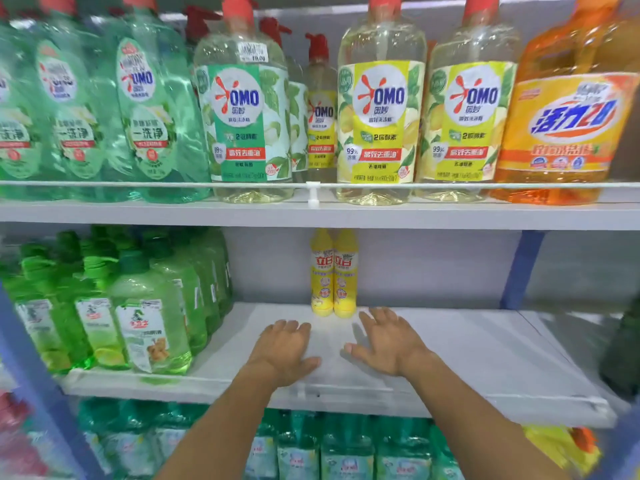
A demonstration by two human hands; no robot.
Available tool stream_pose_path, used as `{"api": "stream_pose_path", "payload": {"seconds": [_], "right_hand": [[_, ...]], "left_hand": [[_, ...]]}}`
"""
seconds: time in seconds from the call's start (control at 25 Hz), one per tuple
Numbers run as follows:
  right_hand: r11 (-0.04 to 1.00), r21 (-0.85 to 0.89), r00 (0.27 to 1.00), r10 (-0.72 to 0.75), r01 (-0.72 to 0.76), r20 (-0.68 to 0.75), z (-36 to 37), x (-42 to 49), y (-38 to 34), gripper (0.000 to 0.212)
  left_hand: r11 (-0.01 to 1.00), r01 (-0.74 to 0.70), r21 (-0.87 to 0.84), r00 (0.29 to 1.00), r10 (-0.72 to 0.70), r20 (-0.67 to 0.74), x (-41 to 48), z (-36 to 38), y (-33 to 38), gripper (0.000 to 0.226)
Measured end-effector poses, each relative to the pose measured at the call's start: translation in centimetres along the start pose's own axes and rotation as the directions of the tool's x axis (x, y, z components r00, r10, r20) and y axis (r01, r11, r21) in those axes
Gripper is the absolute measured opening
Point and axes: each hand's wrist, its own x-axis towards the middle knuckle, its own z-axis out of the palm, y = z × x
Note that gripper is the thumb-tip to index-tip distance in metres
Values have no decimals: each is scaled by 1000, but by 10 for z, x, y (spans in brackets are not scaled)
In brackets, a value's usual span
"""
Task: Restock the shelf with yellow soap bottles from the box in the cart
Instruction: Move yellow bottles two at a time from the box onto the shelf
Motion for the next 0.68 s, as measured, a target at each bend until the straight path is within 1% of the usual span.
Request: {"api": "stream_pose_path", "payload": {"seconds": [0.16, 0.28, 0.4, 0.56, 0.68], "right_hand": [[997, -82, 999, 15, -18, -36, -9, -70, -24, 93], [996, -73, 998, 53, -54, -21, -6, -134, -45, 90], [994, -80, 997, 68, -70, -27, 13, -190, -58, 88], [991, -74, 992, 112, -108, 51, 60, -252, -66, 88], [991, -47, 985, 133, -128, 109, 102, -286, -65, 86]], "left_hand": [[995, -45, 89, 997, 50, -57, -62, -15, 19, 81], [993, -95, 68, 991, 101, -92, -112, -14, 37, 87], [990, -132, 40, 986, 136, -98, -158, 8, 51, 88], [985, -171, -12, 985, 170, -33, -217, 60, 66, 90], [987, -152, -58, 986, 155, 60, -251, 99, 78, 89]]}}
